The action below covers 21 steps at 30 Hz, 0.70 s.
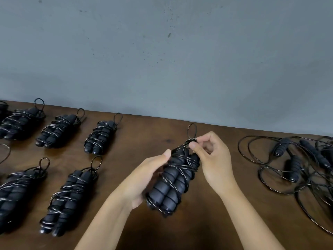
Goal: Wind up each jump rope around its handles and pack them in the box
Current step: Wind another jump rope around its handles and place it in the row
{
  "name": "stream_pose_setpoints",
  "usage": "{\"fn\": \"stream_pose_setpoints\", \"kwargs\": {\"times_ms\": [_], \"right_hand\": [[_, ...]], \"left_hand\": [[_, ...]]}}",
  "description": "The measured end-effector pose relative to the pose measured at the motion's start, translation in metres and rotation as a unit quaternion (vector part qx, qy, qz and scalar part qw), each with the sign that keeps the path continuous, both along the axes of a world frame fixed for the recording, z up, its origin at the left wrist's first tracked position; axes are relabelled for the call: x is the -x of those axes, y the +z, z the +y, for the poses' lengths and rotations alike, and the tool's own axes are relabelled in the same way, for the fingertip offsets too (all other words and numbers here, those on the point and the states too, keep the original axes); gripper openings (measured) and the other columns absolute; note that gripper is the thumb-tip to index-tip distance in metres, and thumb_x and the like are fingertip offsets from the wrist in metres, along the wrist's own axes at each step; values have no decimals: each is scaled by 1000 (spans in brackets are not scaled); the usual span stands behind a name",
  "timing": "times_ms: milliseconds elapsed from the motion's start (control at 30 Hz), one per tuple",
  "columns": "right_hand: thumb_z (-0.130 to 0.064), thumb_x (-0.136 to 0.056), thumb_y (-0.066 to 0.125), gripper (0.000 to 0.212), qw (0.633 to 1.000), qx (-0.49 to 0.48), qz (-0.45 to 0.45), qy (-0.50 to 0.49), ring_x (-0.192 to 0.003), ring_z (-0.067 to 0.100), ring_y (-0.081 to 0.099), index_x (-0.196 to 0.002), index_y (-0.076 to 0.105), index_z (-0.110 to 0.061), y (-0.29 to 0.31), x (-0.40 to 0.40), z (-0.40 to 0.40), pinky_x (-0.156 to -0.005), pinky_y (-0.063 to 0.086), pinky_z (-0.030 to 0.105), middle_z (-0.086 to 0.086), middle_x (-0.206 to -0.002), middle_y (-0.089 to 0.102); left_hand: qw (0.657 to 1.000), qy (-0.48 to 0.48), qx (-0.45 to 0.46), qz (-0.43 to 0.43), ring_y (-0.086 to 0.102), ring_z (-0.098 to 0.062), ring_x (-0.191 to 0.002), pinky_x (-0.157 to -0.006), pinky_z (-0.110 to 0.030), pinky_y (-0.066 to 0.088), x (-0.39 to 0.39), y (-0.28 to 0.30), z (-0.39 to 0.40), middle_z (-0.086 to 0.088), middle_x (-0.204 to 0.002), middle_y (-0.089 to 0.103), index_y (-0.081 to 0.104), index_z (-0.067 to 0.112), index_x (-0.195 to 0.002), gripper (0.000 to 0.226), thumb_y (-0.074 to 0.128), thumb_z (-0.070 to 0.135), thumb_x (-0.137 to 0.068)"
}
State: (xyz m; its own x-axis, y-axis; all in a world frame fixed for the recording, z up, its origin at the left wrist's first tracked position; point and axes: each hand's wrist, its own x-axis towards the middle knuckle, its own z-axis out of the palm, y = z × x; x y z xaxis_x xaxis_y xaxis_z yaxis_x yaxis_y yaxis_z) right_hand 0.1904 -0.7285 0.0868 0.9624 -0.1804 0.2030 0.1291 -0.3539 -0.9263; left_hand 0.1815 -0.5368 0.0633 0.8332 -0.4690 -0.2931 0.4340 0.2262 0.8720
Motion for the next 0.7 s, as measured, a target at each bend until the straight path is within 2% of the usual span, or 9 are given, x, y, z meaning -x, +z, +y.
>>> {"fn": "stream_pose_setpoints", "kwargs": {"times_ms": [67, 167, 267, 367, 433, 500, 567, 633, 700], "right_hand": [[-19, -90, 75, 28, 999, -36, -3, 1, -78, 15, 65, -75, 58, -35, 1, -5, 3, -75, 46, 30, 11, -83, 68], [-16, -92, 72, 20, 998, -57, -7, 9, -81, 27, 66, -81, 57, -25, -2, -12, 15, -72, 47, 28, 15, -84, 69], [-17, -92, 72, 19, 998, -60, 0, 23, -75, 24, 65, -82, 59, -26, -7, -24, 25, -64, 46, 25, 10, -82, 69], [-21, -90, 74, 10, 998, -20, 20, 51, -82, 21, 67, -86, 65, -24, -13, -40, 30, -72, 52, 28, 1, -85, 71], [-27, -91, 73, 4, 996, 9, 43, 73, -86, 18, 69, -91, 69, -26, -20, -50, 31, -82, 58, 38, -5, -90, 72], [-31, -93, 70, 6, 993, 38, 68, 87, -86, 15, 70, -100, 69, -29, -27, -56, 33, -85, 59, 45, -9, -94, 73], [-31, -95, 68, 14, 991, 42, 88, 89, -82, 11, 71, -109, 66, -29, -33, -59, 35, -84, 59, 45, -11, -96, 71], [-30, -97, 66, 18, 990, 50, 98, 88, -81, 8, 71, -115, 65, -28, -37, -58, 36, -84, 59, 42, -12, -97, 70], [-29, -98, 64, 19, 987, 69, 107, 99, -81, 6, 70, -117, 64, -28, -41, -56, 36, -84, 59, 40, -12, -98, 69]], "left_hand": [[998, 26, 47, 29, 72, -31, -108, -93, -40, 55, -2, -2, 7, -18, -124, 73, 77, 15, -120, 45, 60, 51, -99], [992, 50, 99, 64, 73, -28, -106, -92, -38, 58, -1, -5, 9, -16, -125, 73, 80, 20, -116, 38, 53, 42, -100], [982, 60, 124, 127, 71, -36, -108, -93, -52, 56, -1, -8, 12, -17, -129, 71, 78, 20, -120, 43, 57, 47, -95], [967, 63, 177, 169, 68, -44, -106, -76, -47, 61, -6, -12, 19, -26, -131, 67, 73, 7, -127, 49, 59, 42, -95], [969, 75, 187, 144, 69, -42, -97, -69, -42, 60, -12, -19, 25, -28, -123, 68, 76, 9, -122, 42, 63, 32, -89], [983, 107, 118, 92, 70, -42, -100, -73, -42, 59, -22, -26, 31, -23, -127, 69, 67, 17, -130, 40, 64, 22, -91], [989, 147, -32, 5, 69, -31, -111, -82, -41, 59, -35, -34, 36, -14, -136, 64, 57, 30, -137, 38, 59, 18, -101], [955, 173, -216, -109, 59, -15, -124, -96, -32, 51, -52, -45, 40, 0, -141, 55, 49, 40, -140, 47, 65, 21, -100], [894, 183, -358, -195, 51, -13, -124, -101, -28, 42, -72, -60, 45, 3, -143, 45, 41, 40, -148, 61, 70, 25, -97]]}}
